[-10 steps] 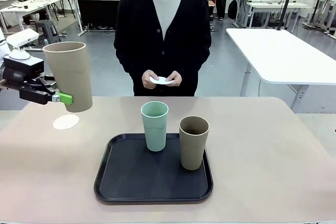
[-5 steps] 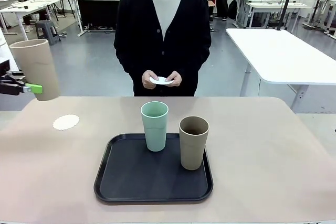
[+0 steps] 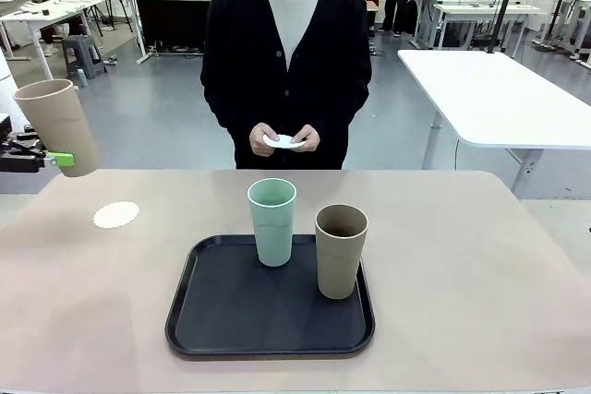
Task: Place coasters on the table and set cups on them.
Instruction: Pick up one Reusable plastic cup and place it on a coaster set by the human.
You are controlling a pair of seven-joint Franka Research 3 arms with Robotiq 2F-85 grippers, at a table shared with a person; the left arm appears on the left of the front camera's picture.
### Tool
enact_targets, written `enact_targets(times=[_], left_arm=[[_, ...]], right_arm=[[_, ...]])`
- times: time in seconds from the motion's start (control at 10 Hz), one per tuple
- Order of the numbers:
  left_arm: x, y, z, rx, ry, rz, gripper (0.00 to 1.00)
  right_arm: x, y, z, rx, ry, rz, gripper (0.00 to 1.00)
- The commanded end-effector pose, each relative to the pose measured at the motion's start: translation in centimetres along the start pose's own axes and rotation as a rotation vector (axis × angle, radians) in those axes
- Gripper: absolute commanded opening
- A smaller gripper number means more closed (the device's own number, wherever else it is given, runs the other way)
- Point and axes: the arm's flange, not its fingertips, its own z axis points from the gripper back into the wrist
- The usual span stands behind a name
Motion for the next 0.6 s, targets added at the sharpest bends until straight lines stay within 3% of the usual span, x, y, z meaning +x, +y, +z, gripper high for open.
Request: enact_targets(times=[0.0, 0.1, 0.5], left_arm=[[-0.9, 1.3, -0.3, 0.088, -0.028, -0.037, 0.81], [-1.5, 2.1, -0.3, 0.131, -0.001, -0.027, 0.81], [-2.0, 1.7, 0.1, 0.108, 0.002, 0.005, 0.81]], right_arm=[[0.1, 0.0, 0.0, 0.008, -0.005, 0.007, 1.00], [0.1, 0.0, 0.0, 0.008, -0.005, 0.007, 1.00], [0.1, 0.0, 0.0, 0.008, -0.005, 0.007, 1.00]])
